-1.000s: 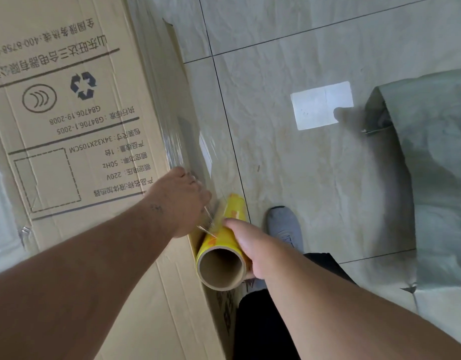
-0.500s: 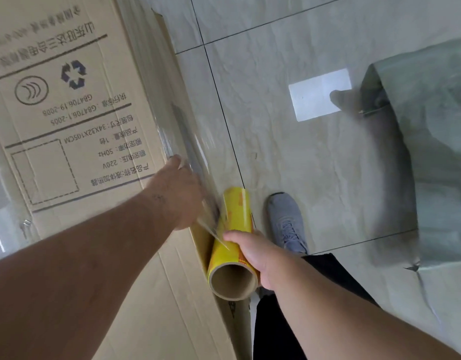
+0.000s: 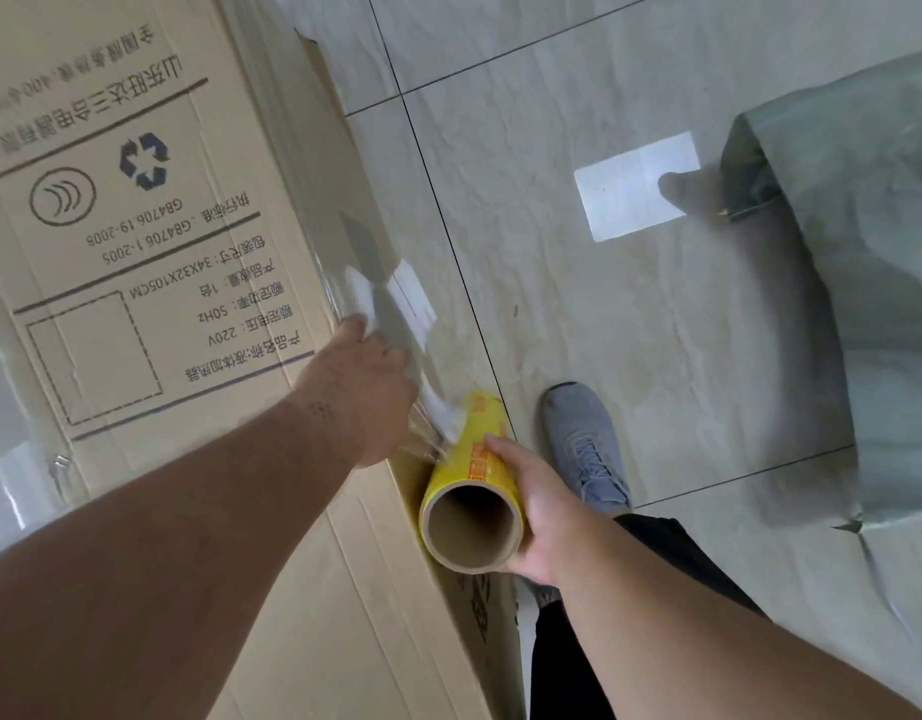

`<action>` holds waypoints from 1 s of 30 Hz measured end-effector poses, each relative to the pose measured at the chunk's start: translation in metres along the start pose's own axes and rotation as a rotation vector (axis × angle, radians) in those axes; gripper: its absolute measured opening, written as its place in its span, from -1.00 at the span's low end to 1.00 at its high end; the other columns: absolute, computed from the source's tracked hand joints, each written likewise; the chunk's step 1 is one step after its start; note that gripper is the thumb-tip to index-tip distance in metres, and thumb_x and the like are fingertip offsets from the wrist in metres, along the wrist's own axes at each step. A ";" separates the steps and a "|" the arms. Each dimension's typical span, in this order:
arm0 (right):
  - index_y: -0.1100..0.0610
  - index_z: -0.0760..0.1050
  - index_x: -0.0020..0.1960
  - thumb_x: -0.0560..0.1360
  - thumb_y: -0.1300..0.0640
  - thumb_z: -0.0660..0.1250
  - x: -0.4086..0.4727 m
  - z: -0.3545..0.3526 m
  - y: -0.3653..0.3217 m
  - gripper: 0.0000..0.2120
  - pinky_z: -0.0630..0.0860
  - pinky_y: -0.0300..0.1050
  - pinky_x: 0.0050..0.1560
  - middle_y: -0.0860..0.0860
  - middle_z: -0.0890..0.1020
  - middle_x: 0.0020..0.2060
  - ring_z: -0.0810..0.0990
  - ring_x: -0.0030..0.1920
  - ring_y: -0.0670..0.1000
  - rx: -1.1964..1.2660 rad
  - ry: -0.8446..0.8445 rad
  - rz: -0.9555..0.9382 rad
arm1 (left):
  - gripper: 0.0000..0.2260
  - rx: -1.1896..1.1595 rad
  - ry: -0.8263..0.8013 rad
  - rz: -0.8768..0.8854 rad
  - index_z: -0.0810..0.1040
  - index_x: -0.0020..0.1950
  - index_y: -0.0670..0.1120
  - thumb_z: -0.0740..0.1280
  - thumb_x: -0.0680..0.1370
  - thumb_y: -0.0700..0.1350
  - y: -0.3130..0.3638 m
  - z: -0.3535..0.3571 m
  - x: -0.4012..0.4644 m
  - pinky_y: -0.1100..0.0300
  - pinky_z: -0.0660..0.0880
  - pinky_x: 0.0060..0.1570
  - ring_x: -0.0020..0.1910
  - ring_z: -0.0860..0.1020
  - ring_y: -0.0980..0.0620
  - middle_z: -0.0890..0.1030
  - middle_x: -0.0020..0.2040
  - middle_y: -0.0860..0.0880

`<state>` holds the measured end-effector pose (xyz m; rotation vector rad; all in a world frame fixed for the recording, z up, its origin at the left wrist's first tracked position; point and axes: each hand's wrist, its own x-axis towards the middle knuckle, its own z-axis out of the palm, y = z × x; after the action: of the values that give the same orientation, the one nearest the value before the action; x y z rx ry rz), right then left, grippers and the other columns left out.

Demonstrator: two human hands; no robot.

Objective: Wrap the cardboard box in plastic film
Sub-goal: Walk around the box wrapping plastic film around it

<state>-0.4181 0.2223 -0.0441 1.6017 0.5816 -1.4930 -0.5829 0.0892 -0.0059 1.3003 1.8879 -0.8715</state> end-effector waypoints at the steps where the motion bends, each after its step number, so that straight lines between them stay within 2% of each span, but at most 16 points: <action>1: 0.14 0.65 0.37 0.47 -0.21 0.61 0.001 0.000 0.004 -0.38 0.69 0.30 0.26 0.24 0.81 0.09 0.80 0.12 0.27 0.091 -0.043 0.010 | -0.66 -0.021 0.023 0.012 0.57 0.32 0.06 0.13 0.65 0.06 0.001 0.001 0.000 -0.18 0.24 0.45 0.28 0.50 -0.13 0.55 0.25 -0.08; 4: 0.16 0.64 0.38 0.47 -0.18 0.62 0.007 0.005 0.008 -0.38 0.70 0.26 0.21 0.26 0.81 0.08 0.81 0.11 0.27 0.144 -0.074 -0.004 | -0.74 -0.103 0.062 0.067 0.55 0.25 0.02 0.18 0.62 -0.04 0.007 0.009 -0.001 -0.04 0.38 0.33 0.17 0.59 -0.06 0.61 0.16 -0.01; 7: 0.15 0.65 0.35 0.45 -0.22 0.62 0.008 0.002 0.008 -0.38 0.68 0.32 0.32 0.25 0.82 0.06 0.81 0.11 0.27 0.021 -0.044 -0.025 | -0.82 -0.176 0.094 0.076 0.46 0.21 0.04 0.19 0.62 -0.07 0.013 0.014 -0.004 -0.02 0.40 0.26 0.11 0.62 -0.05 0.65 0.08 0.01; 8: 0.14 0.66 0.34 0.42 -0.24 0.63 0.010 -0.001 0.010 -0.36 0.68 0.34 0.33 0.24 0.82 0.05 0.81 0.10 0.27 -0.040 -0.025 -0.035 | -0.82 -0.187 0.101 0.073 0.45 0.22 0.05 0.18 0.63 -0.06 0.015 0.014 -0.004 -0.02 0.40 0.25 0.10 0.62 -0.05 0.65 0.07 0.02; 10: 0.08 0.64 0.35 0.22 -0.29 0.68 0.013 -0.007 0.017 -0.19 0.71 0.36 0.25 0.22 0.81 0.06 0.82 0.06 0.27 -0.161 0.013 -0.054 | -0.81 -0.175 0.084 0.070 0.48 0.23 0.06 0.17 0.65 -0.03 0.017 0.012 -0.004 -0.02 0.39 0.25 0.12 0.61 -0.05 0.62 0.08 0.03; 12: 0.04 0.60 0.37 0.08 -0.30 0.67 0.022 -0.011 0.025 -0.08 0.74 0.31 0.19 0.19 0.79 0.10 0.82 0.04 0.25 -0.312 0.071 -0.075 | -0.78 -0.154 0.053 0.065 0.52 0.25 0.07 0.16 0.66 -0.01 0.023 0.010 -0.005 -0.02 0.38 0.25 0.16 0.58 -0.06 0.60 0.13 0.03; 14: 0.04 0.58 0.39 0.01 -0.33 0.65 0.024 -0.009 0.028 0.01 0.72 0.28 0.24 0.17 0.75 0.14 0.79 0.07 0.25 -0.485 0.126 -0.089 | -0.74 -0.108 0.043 0.055 0.54 0.29 0.06 0.17 0.66 0.00 0.032 0.009 -0.007 -0.05 0.38 0.27 0.21 0.54 -0.10 0.58 0.19 -0.02; 16: 0.04 0.56 0.45 0.04 -0.42 0.58 0.024 -0.004 0.023 0.07 0.65 0.24 0.36 0.15 0.71 0.23 0.74 0.17 0.25 -0.603 0.184 -0.103 | -0.69 -0.042 0.045 0.040 0.55 0.32 0.01 0.15 0.66 0.02 0.037 0.010 -0.010 -0.11 0.37 0.29 0.23 0.51 -0.16 0.57 0.23 -0.09; 18: 0.05 0.53 0.53 0.19 -0.55 0.43 0.013 0.001 0.013 0.06 0.59 0.23 0.43 0.17 0.66 0.33 0.69 0.27 0.27 -0.684 0.199 -0.101 | -0.66 -0.026 0.075 0.028 0.54 0.34 -0.01 0.12 0.67 0.06 0.040 0.013 -0.012 -0.14 0.37 0.29 0.24 0.52 -0.15 0.56 0.27 -0.11; 20: 0.08 0.52 0.48 0.42 -0.54 0.31 0.003 0.003 0.004 -0.12 0.63 0.26 0.35 0.20 0.66 0.27 0.69 0.22 0.27 -0.621 0.226 -0.077 | -0.64 -0.050 0.105 0.030 0.50 0.41 -0.03 0.14 0.67 0.05 0.044 0.017 -0.011 -0.10 0.37 0.31 0.29 0.51 -0.12 0.54 0.34 -0.09; 22: 0.10 0.53 0.41 0.58 -0.41 0.31 -0.002 0.001 0.003 -0.33 0.69 0.22 0.23 0.20 0.70 0.16 0.72 0.12 0.25 -0.494 0.220 -0.039 | -0.65 -0.102 0.118 0.039 0.47 0.42 -0.03 0.18 0.66 0.00 0.048 0.022 -0.009 -0.04 0.37 0.31 0.32 0.51 -0.08 0.54 0.36 -0.05; 25: 0.10 0.62 0.34 0.57 -0.30 0.45 0.003 -0.010 0.013 -0.44 0.72 0.17 0.12 0.19 0.81 0.06 0.79 0.05 0.22 -0.269 0.118 -0.023 | -0.72 -0.162 0.150 0.031 0.51 0.33 0.02 0.24 0.62 -0.04 0.050 0.024 -0.006 0.00 0.39 0.25 0.26 0.55 -0.04 0.58 0.26 0.02; 30: 0.16 0.63 0.40 0.44 -0.25 0.63 0.018 -0.028 0.039 -0.31 0.66 0.37 0.31 0.27 0.80 0.11 0.81 0.13 0.31 0.066 -0.069 0.009 | -0.75 -0.179 0.128 0.001 0.58 0.23 0.11 0.25 0.58 -0.06 0.053 0.022 -0.004 0.01 0.41 0.23 0.20 0.59 0.00 0.62 0.15 0.09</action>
<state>-0.3678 0.2207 -0.0533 1.5935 0.4903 -1.5686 -0.5283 0.0836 -0.0226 1.2725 2.0139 -0.6154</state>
